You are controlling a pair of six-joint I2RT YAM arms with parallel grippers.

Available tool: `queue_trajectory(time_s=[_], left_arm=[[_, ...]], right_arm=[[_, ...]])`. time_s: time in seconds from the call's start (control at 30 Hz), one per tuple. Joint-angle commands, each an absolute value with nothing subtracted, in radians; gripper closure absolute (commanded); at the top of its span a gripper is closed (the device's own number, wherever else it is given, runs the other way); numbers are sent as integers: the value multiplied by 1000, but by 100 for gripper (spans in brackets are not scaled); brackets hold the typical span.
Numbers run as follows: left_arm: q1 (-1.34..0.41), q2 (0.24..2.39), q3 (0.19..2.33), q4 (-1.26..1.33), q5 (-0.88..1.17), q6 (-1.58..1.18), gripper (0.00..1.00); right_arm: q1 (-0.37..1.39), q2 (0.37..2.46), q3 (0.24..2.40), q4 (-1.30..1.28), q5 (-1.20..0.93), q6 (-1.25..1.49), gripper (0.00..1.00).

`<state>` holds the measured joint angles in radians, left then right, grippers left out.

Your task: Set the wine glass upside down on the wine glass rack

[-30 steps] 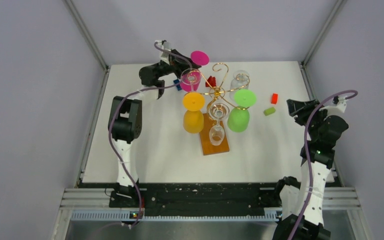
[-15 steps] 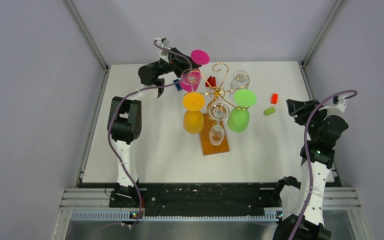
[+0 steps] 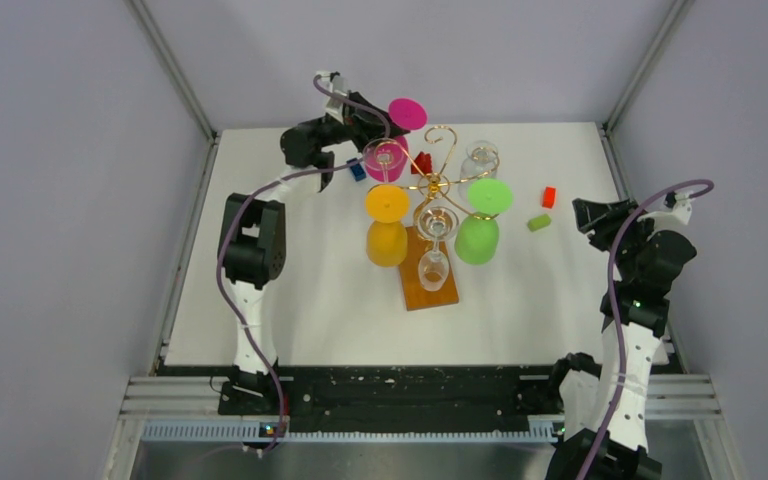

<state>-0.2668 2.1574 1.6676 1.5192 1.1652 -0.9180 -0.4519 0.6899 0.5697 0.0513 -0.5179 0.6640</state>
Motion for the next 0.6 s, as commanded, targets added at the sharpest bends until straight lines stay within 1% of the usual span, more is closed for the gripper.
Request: queue_trajectory(time_s=[0.0,0.13,0.3,0.57], left_arm=[[-266,2134,1704,1620,1166,-912,100],[-229,2148,1716,1620,1108,-917,100],[-160,2158,1727,1620,1065,-928,100],[-83,2053,1569,1620,1031,-878,100]], right_arm=[[-440,687,614,58,-501,652,49],[-436,720,669,3,-461,665,51],[-430,771,737,-52,-461,652,52],[-317,838,918,-147,-393,585,52]])
